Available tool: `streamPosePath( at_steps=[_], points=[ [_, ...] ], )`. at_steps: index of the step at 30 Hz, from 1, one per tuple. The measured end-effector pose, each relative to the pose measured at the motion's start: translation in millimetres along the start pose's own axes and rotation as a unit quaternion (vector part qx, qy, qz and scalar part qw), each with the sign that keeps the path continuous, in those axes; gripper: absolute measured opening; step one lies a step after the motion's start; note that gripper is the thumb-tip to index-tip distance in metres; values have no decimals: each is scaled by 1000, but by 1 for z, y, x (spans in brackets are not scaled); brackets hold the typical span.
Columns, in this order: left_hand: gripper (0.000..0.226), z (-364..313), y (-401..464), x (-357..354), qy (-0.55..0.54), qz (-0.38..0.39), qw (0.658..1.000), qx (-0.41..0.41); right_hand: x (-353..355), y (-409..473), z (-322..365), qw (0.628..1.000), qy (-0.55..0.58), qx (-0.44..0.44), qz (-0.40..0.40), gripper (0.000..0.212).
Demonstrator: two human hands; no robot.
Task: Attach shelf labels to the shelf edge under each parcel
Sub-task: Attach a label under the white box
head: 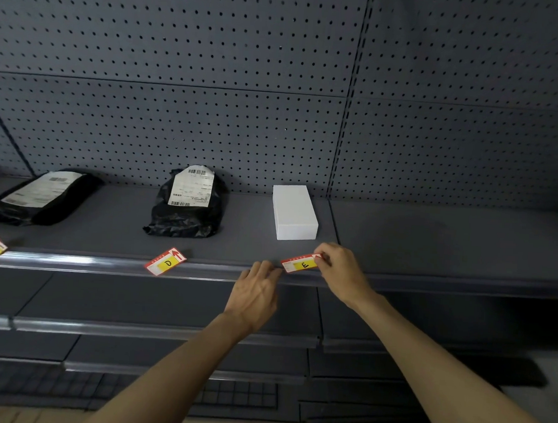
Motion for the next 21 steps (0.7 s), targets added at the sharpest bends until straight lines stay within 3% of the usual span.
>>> streamPosePath(
  at_steps=[21],
  points=[
    [44, -3, 8, 3, -14, 0, 999, 33, -1, -3, 0, 1000, 13, 11, 15, 2]
  ],
)
Point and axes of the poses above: each hand's wrist, its own y-axis towards the middle knuckle, its own x-axis out of the back of the hand, z = x × y, the point moved 5 cm from there along y, towards the middle knuckle, and after that the axes turned 2 degrees about -x, right-handed, at the moved point
